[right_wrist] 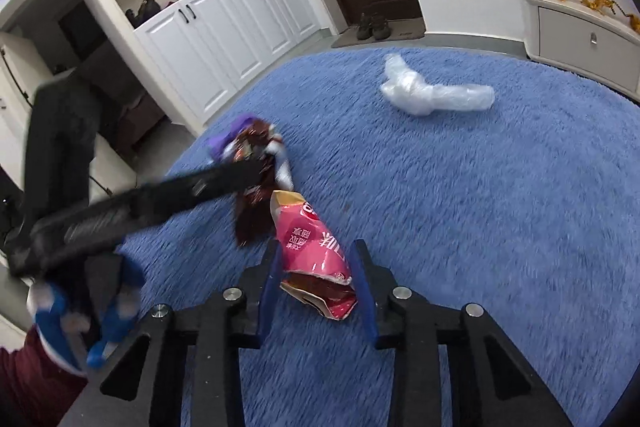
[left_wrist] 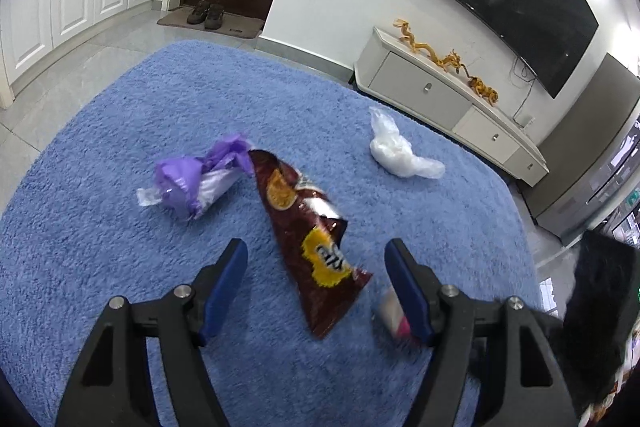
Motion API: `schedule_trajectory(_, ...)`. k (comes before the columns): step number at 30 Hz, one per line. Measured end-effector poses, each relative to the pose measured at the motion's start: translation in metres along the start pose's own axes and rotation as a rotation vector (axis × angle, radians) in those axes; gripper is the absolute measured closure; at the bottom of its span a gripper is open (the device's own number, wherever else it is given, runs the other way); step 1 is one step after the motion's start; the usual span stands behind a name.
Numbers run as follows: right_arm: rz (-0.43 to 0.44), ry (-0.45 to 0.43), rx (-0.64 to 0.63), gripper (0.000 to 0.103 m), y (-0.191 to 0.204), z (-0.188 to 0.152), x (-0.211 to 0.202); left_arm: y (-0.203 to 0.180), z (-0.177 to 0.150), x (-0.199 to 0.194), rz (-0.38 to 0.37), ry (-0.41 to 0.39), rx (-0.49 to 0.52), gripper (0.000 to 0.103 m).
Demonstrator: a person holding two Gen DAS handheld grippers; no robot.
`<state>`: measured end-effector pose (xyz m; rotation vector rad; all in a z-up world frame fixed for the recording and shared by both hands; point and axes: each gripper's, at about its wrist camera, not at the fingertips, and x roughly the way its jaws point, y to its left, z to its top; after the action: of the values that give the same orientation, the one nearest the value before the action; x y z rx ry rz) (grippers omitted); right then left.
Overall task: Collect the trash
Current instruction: 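Grasp the brown chip bag with the left tool while the right tool grasps the pink wrapper, then carry the brown chip bag and pink wrapper in both tools over the bin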
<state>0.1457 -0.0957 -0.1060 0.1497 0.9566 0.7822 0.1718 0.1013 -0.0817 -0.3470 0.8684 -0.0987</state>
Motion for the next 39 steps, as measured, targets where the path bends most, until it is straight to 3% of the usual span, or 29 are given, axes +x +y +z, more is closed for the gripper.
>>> schedule_trajectory(5,0.037,-0.026,0.043,0.074,0.002,-0.022,-0.02,-0.015,0.004,0.03,0.082,0.051,0.01,0.034)
schedule_trajectory(7,0.047,-0.046,0.063,0.076,0.001,-0.03,-0.032,-0.018,0.004,0.033,0.094,0.035,0.022,0.034)
schedule_trajectory(8,0.047,-0.051,0.065,0.087,0.001,-0.033,-0.036,-0.021,0.004,0.033,0.099,0.031,0.032,0.042)
schedule_trajectory(10,0.047,-0.071,0.088,0.087,-0.001,-0.042,-0.047,-0.024,0.002,0.033,0.097,0.035,0.051,0.063)
schedule_trajectory(14,0.034,-0.097,0.129,0.087,-0.002,-0.053,-0.058,-0.032,-0.01,0.027,0.069,0.044,0.099,0.074)
schedule_trajectory(24,0.035,-0.207,0.199,0.089,0.003,-0.069,-0.1,-0.056,-0.038,-0.029,-0.055,0.01,0.177,0.075)
schedule_trajectory(25,0.034,-0.226,0.208,0.09,0.004,-0.071,-0.108,-0.059,-0.039,-0.036,-0.068,0.003,0.184,0.075)
schedule_trajectory(26,0.033,-0.242,0.214,0.099,0.004,-0.072,-0.114,-0.064,-0.04,-0.044,-0.084,-0.005,0.191,0.075)
schedule_trajectory(30,0.01,-0.316,0.251,0.099,0.001,-0.079,-0.148,-0.087,-0.043,-0.068,-0.156,-0.027,0.216,0.075)
schedule_trajectory(35,-0.038,-0.323,0.283,0.099,-0.005,-0.094,-0.164,-0.109,-0.052,-0.084,-0.209,-0.038,0.238,0.075)
schedule_trajectory(39,-0.081,-0.303,0.306,0.097,-0.013,-0.104,-0.164,-0.115,-0.059,-0.092,-0.206,-0.044,0.245,0.075)
